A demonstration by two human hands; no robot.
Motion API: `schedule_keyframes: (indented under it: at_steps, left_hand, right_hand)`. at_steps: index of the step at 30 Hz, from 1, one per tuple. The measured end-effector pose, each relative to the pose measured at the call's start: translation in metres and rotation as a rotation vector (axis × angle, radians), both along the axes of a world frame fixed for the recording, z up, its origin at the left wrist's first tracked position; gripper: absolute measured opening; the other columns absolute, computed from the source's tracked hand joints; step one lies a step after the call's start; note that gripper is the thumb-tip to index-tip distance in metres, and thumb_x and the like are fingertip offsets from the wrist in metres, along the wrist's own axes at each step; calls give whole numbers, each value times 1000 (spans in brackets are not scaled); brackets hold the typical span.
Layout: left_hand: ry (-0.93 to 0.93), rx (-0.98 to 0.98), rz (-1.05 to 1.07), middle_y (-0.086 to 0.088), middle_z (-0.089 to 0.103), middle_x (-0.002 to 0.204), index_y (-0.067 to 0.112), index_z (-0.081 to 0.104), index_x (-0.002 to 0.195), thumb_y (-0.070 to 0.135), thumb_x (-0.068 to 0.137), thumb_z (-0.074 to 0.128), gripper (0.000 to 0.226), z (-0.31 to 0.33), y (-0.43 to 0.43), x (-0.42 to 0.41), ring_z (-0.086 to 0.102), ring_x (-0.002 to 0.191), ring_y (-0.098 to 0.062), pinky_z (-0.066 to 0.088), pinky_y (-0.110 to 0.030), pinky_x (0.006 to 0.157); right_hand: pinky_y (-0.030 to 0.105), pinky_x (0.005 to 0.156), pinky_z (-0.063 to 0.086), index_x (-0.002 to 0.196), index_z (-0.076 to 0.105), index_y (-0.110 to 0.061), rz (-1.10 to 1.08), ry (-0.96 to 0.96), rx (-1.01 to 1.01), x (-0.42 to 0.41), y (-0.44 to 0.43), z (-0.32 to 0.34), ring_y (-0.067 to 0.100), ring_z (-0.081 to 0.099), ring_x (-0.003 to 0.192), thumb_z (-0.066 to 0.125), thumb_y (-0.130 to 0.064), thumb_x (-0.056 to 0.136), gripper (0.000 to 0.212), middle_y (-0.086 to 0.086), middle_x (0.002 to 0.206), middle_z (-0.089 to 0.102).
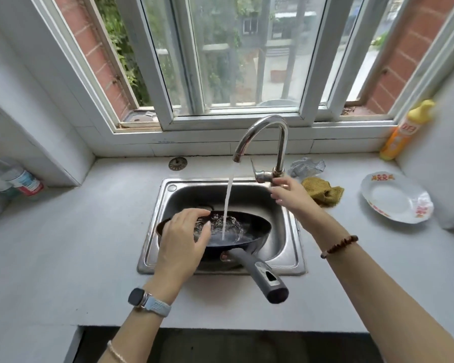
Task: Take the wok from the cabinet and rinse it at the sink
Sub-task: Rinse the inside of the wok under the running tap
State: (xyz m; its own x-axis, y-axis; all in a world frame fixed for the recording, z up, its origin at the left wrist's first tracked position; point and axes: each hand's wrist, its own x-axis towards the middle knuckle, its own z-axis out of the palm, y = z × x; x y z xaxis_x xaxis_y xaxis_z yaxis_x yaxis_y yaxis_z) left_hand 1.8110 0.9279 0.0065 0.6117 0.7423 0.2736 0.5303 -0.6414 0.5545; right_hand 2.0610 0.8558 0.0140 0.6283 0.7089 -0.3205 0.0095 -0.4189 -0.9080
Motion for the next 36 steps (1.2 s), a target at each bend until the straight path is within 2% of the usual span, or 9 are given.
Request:
schedule_keyframes:
  at_steps: [5, 12, 15, 18, 21, 25, 29, 33, 36]
  left_hand:
    - [-98, -124, -65, 11, 64, 102, 22, 66, 106, 24, 94, 53, 18, -12, -12, -25, 56, 102, -9, 48, -36, 91]
    - [-100, -428, -204, 14, 67, 96, 23, 70, 100, 21, 96, 53, 18, -6, -41, -44, 58, 95, 2, 41, -8, 78]
    - [-116, -767, -219, 11, 71, 98, 21, 73, 97, 25, 97, 49, 25, 2, -51, -41, 61, 99, -2, 48, -18, 87]
    - [-167, -1185, -154, -2, 75, 101, 11, 75, 99, 26, 100, 41, 36, 1, -59, -30, 66, 103, -18, 52, -35, 94]
    - [-234, -1521, -32, -15, 73, 105, 0, 71, 105, 29, 101, 39, 44, -4, -62, -16, 69, 99, -28, 54, -35, 86]
    - [-267, -1791, -17, -15, 74, 96, -2, 67, 105, 34, 98, 44, 43, -5, -65, 0, 69, 90, -28, 55, -36, 86]
    - [-313, -1901, 22, -13, 66, 84, 1, 62, 106, 38, 94, 54, 40, -7, -68, 20, 66, 71, -26, 59, -35, 69]
    - [-350, -1956, 103, -15, 62, 71, 2, 64, 94, 33, 88, 63, 31, -12, -71, 38, 58, 57, -22, 55, -29, 73]
    - [-388, -1950, 136, -13, 63, 64, 1, 59, 85, 18, 87, 59, 17, -11, -74, 45, 55, 47, -18, 52, -20, 50]
  right_hand:
    - [34, 84, 54, 114, 53, 0, 15, 116, -85, -48, -47, 22, 22, 64, 87, 55, -11, 94, 23, 15, 99, 63]
    - [24, 71, 52, 113, 58, -10, 165, 25, -255, -95, -80, 40, 17, 61, 87, 56, -30, 94, 28, 11, 106, 64]
    - [32, 80, 54, 112, 64, -10, 219, -33, -346, -104, -83, 47, 18, 61, 88, 63, -38, 88, 37, 10, 105, 66]
    - [34, 74, 60, 112, 63, 0, 300, 36, -461, -113, -80, 62, 21, 67, 82, 67, -34, 86, 42, 22, 110, 67]
    - [30, 61, 60, 110, 55, 5, 300, 78, -565, -119, -75, 73, 22, 67, 74, 68, -28, 87, 42, 21, 100, 66]
    - [24, 53, 55, 86, 58, -4, 346, 53, -710, -131, -64, 71, 17, 60, 60, 61, -25, 91, 22, 10, 73, 61]
    - [20, 47, 46, 71, 58, -9, 317, 40, -763, -140, -54, 58, 11, 48, 45, 54, -18, 90, 22, 4, 61, 56]
    - [17, 42, 38, 62, 51, -9, 319, 1, -813, -139, -48, 51, 11, 42, 41, 53, -17, 85, 25, 2, 50, 48]
    - [19, 44, 39, 58, 49, -9, 339, -41, -857, -139, -45, 49, 13, 43, 41, 44, -16, 87, 30, 1, 38, 47]
